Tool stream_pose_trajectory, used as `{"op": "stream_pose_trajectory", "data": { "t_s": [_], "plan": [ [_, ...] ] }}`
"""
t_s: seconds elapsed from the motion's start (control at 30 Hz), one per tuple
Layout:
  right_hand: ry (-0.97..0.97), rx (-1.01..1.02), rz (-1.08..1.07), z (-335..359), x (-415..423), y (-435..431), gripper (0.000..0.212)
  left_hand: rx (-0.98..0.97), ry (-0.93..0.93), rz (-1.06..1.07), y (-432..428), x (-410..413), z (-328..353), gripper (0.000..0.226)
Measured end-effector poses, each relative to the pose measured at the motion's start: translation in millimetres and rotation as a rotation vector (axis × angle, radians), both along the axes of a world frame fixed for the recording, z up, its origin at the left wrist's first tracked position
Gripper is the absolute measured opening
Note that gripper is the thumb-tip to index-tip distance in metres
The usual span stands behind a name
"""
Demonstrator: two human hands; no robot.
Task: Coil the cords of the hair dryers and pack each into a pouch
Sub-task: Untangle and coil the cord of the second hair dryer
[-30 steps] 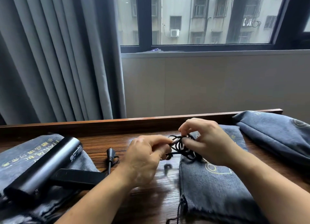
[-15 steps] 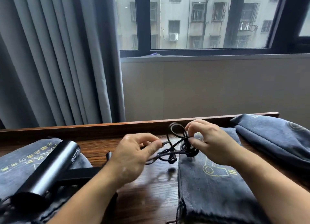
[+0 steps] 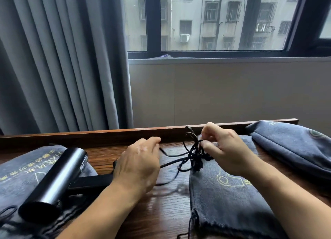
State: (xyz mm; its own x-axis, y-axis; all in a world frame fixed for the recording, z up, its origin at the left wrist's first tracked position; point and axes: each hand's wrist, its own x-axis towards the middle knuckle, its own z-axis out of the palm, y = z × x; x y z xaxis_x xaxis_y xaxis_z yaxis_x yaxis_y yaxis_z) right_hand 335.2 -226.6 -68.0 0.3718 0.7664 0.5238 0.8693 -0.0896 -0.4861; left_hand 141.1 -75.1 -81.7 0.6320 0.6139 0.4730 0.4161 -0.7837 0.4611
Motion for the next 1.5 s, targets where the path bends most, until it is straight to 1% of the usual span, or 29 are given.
{"op": "stream_pose_trajectory", "data": {
  "t_s": [0.07,0.1,0.17,0.2,0.23,0.3,0.33,0.37,0.4,0.43,0.5,0.53,0.6,0.67,0.73,0.83,0.93,1.03,1.1,1.17,1.23,1.27,1.3,1.4,1.5],
  "plan": [
    [0.041,-0.014,0.062,1.1,-5.6,1.5,0.009,0.179,0.070,0.017,-0.2,4.8,-5.6,0.054],
    [0.055,-0.023,0.083,0.7,-7.6,2.1,0.011,0.266,0.079,-0.003,-2.0,7.8,-5.6,0.058],
    [0.076,-0.026,0.106,-0.1,-10.5,3.3,0.014,0.399,0.056,-0.119,-9.7,13.3,-5.7,0.058],
    [0.085,-0.018,0.111,-0.6,-11.0,3.7,0.014,0.400,0.055,-0.215,-14.6,16.3,-5.6,0.057],
    [0.090,-0.011,0.107,-1.1,-11.5,3.3,0.015,0.347,0.062,-0.302,-19.4,18.3,-5.5,0.058],
    [0.082,-0.004,0.096,-2.1,-12.6,3.9,0.014,0.111,0.120,-0.378,-23.5,18.9,-5.8,0.059],
    [0.068,-0.002,0.096,-3.0,-14.1,4.6,0.013,-0.003,0.124,-0.391,-24.4,19.1,-8.3,0.053],
    [0.052,-0.003,0.099,-4.1,-16.6,6.0,0.013,-0.069,0.109,-0.393,-26.5,20.2,-11.5,0.041],
    [0.038,-0.007,0.101,-5.5,-19.1,7.7,0.014,-0.086,0.088,-0.389,-28.6,21.9,-14.3,0.032],
    [0.031,-0.010,0.102,-6.8,-21.1,9.2,0.014,-0.096,0.080,-0.374,-30.1,23.3,-15.1,0.035],
    [0.037,-0.007,0.099,-9.2,-21.0,11.9,0.015,-0.067,0.079,-0.324,-28.3,25.7,-17.8,0.050],
    [0.045,0.002,0.085,-9.4,-19.1,12.5,0.014,-0.027,0.053,-0.303,-26.6,26.8,-18.9,0.051],
    [0.052,0.020,0.037,-8.7,-14.3,12.2,0.014,0.102,-0.044,-0.311,-25.2,27.3,-17.7,0.038],
    [0.019,0.018,-0.001,-8.4,-12.2,12.0,0.014,0.239,-0.104,-0.351,-25.7,26.1,-15.0,0.027],
    [-0.033,0.010,-0.021,-9.2,-10.9,11.9,0.014,0.268,-0.128,-0.356,-23.1,24.1,-14.5,0.025],
    [-0.069,0.010,-0.063,-8.9,-4.8,9.7,0.014,0.191,-0.177,-0.335,-17.8,16.3,-11.3,0.022],
    [-0.100,0.016,-0.107,-8.7,-0.5,8.7,0.014,0.064,-0.163,-0.396,-19.2,10.8,-7.2,0.008],
    [-0.133,0.009,-0.109,-10.2,-1.3,8.9,0.013,-0.114,-0.066,-0.460,-21.4,11.9,-8.6,0.043],
    [-0.136,-0.010,-0.104,-11.2,-1.0,8.8,0.013,-0.087,-0.021,-0.489,-22.5,13.8,-10.0,0.051],
    [-0.129,-0.014,-0.110,-11.8,-0.1,9.4,0.014,-0.120,-0.065,-0.493,-23.6,12.2,-7.4,0.046],
    [-0.120,-0.020,-0.138,-12.4,2.3,10.0,0.013,-0.200,-0.111,-0.477,-24.9,9.2,-1.9,0.027],
    [-0.109,-0.028,-0.155,-12.8,4.0,10.0,0.013,-0.208,-0.133,-0.475,-25.0,8.3,0.2,0.018],
    [-0.096,-0.036,-0.165,-12.9,5.4,9.9,0.014,-0.198,-0.159,-0.477,-24.5,7.0,1.3,0.014],
    [-0.073,-0.076,-0.178,-13.6,6.7,9.4,0.014,-0.138,-0.270,-0.496,-23.2,3.5,-1.2,0.043],
    [-0.066,-0.080,-0.205,-14.4,8.4,9.2,0.014,-0.123,-0.358,-0.600,-24.0,2.6,-0.6,0.052]
  ]
}}
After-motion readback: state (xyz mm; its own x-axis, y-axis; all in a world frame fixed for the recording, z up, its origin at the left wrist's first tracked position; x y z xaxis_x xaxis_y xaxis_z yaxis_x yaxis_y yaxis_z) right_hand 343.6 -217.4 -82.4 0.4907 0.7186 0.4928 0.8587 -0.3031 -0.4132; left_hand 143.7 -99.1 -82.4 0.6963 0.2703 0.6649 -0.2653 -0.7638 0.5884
